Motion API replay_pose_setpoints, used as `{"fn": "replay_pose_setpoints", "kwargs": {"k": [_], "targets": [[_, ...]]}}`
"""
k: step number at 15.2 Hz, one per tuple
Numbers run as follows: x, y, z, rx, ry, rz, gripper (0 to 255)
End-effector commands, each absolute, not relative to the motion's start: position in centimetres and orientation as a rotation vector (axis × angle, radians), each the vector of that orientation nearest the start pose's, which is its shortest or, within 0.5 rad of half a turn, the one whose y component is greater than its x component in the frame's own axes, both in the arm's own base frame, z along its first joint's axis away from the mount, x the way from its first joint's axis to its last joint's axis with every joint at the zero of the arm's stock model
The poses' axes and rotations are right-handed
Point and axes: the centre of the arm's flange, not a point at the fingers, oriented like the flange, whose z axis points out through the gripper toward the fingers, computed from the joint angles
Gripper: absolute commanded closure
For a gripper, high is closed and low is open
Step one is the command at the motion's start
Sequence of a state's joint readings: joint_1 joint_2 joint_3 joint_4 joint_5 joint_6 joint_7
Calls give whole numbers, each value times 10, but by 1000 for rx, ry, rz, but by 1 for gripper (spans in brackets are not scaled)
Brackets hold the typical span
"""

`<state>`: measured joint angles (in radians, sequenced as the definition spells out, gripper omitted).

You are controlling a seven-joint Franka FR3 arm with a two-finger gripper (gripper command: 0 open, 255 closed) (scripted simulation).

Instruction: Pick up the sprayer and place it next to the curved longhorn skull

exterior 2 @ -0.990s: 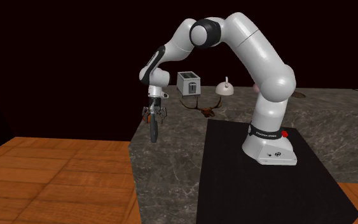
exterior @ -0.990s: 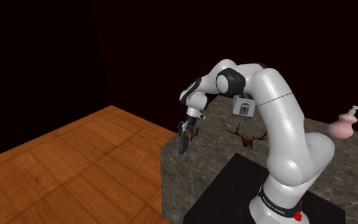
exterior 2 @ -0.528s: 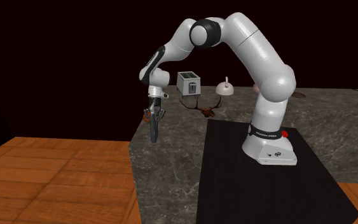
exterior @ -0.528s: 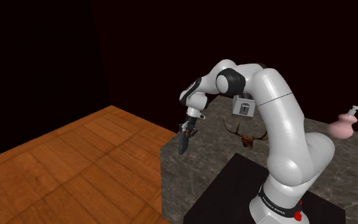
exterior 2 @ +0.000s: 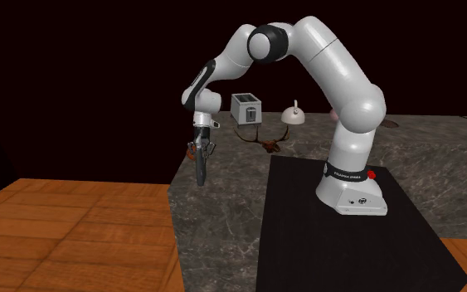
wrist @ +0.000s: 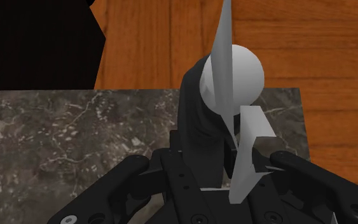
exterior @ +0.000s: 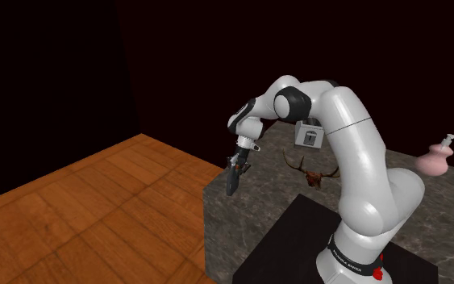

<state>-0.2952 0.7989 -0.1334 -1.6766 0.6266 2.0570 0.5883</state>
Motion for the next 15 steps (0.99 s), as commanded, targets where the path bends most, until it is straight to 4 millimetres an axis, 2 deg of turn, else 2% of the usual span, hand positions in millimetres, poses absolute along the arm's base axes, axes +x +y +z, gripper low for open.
{"fn": "replay_pose_setpoints", "kwargs": {"k": [1, 15], "targets": [[589, -229, 122, -2084, 1769, 580, 255], [589, -229, 196, -2084, 1769, 580, 255]]}}
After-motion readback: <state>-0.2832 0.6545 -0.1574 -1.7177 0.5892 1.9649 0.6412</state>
